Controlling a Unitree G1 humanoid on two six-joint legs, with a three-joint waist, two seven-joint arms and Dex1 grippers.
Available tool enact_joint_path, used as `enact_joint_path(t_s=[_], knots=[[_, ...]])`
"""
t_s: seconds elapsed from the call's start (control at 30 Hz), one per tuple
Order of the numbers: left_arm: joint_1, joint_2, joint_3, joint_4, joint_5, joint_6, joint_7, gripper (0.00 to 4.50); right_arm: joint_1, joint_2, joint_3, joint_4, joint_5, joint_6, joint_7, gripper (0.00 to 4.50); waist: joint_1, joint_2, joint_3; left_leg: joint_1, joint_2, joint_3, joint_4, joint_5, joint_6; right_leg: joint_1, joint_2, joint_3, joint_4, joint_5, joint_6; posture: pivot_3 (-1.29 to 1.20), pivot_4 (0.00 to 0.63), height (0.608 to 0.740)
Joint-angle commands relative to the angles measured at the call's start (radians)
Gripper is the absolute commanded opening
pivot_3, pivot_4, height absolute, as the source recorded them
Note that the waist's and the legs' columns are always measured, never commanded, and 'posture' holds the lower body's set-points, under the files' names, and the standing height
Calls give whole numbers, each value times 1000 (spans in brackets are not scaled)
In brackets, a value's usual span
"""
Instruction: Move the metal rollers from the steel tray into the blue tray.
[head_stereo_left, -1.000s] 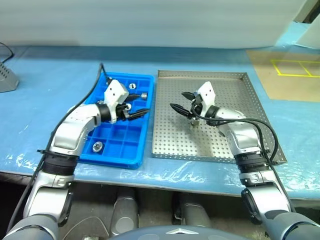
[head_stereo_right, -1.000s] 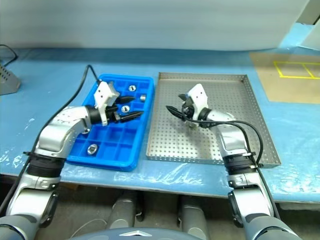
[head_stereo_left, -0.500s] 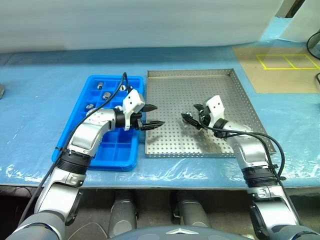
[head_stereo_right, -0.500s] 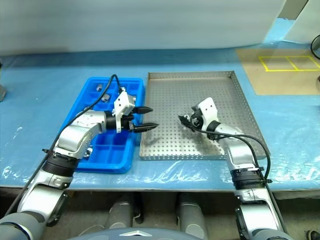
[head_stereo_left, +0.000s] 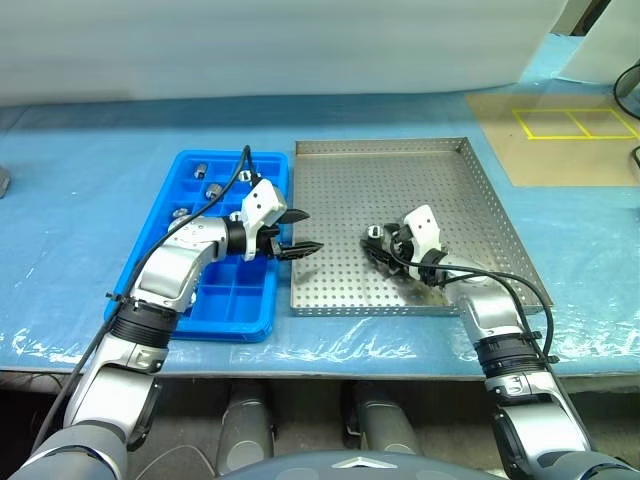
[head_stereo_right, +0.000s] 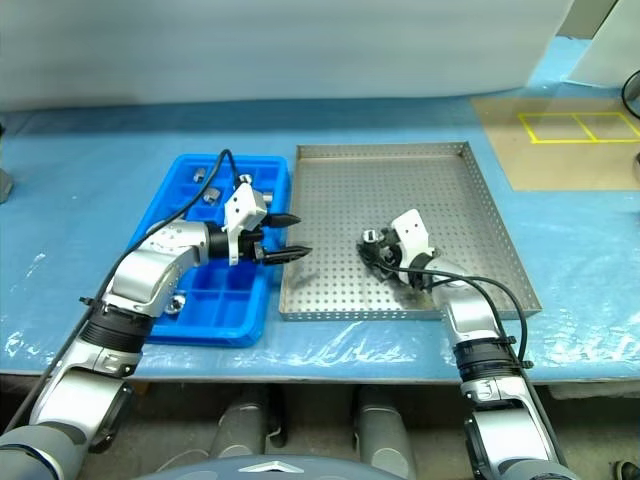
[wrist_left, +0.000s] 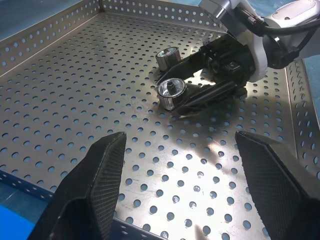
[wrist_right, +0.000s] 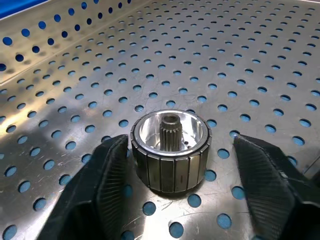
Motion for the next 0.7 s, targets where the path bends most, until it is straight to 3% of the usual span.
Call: enact_joint_path(t_s=[0.03,0.17,0.37,0.7], knots=[[-5,12,18,-36,-3,-12,0,3722,-18,7,-3,-5,1,-23,-2,2481,0,0,0,0,0,0,0,0,0,0,0,0,0,0,0,-175,150,740],[-1,8,37,-54,-24,10,10,3722,-18,2,5,-11,-14,-39,-5,1635,0,0,0,0,0,0,0,0,0,0,0,0,0,0,0,-164,150,740],[29,24,64,-92,-29,28,33,3722,-61,8,3,-8,-8,-34,13,1635,0,0,0,0,0,0,0,0,0,0,0,0,0,0,0,-126,150,740],[100,174,234,-116,-44,64,89,3722,-274,134,83,46,8,-55,111,1635,14,0,0,1,1,0,-1,1,-1,-1,0,-1,1,0,-2,32,150,740]])
